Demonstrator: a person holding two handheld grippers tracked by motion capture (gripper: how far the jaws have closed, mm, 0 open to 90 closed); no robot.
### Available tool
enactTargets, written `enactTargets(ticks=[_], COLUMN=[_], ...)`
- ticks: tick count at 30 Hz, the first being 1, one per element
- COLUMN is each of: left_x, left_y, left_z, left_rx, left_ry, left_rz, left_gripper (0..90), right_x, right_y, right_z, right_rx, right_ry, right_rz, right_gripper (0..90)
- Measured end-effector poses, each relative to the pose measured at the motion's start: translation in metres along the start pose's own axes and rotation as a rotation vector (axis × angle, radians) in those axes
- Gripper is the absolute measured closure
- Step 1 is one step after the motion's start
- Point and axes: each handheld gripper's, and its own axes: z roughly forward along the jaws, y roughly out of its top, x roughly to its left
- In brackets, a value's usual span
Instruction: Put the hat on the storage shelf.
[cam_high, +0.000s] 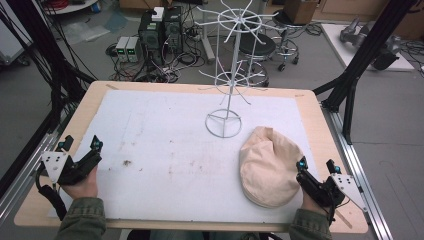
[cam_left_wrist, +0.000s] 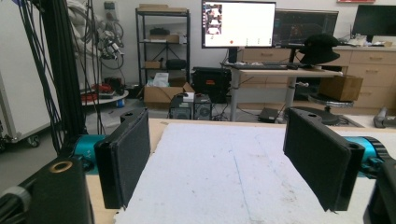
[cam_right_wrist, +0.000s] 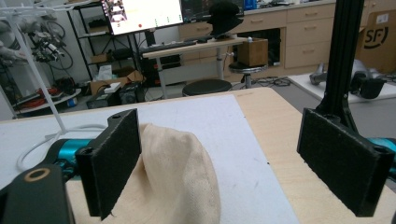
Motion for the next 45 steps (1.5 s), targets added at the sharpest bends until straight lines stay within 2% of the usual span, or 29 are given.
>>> enactTargets(ticks=[5, 11, 35, 41, 45], left_x=[-0.0019, -0.0013, -0.0021, -0.0027, -0.0030], left_y=[0.0002, 0.0000, -0.0006, -0.0009, -0.0011], left_z=[-0.0003, -0.0001, 0.0012, 0.0018, 0.0025], left_rx=[-0.002, -0.001, 0.001, -0.001, 0.000], left_ry=[-0.006, -0.004, -0.015, -0.019, -0.023], left_rz=[0.009, 0.003, 0.003, 0.000, -0.001], left_gripper=[23.4, 23.4, 23.5, 23.5, 23.5], right_x=[-0.0006, -0.0005, 0.0000, 0.0023, 0.0076], right_y=[0.0001, 0.0009, 0.0007, 0.0021, 0.0069], right_z=[-0.0002, -0.0022, -0.0011, -0.0014, -0.0029], right_rx=[0.002, -0.007, -0.004, 0.003, 0.018], right_ry=[-0.004, -0.014, -0.007, 0.012, 0.050], right_rz=[0.011, 0.009, 0.002, -0.010, -0.022], right_gripper=[12.9, 13.0, 13.0, 12.9, 12.6])
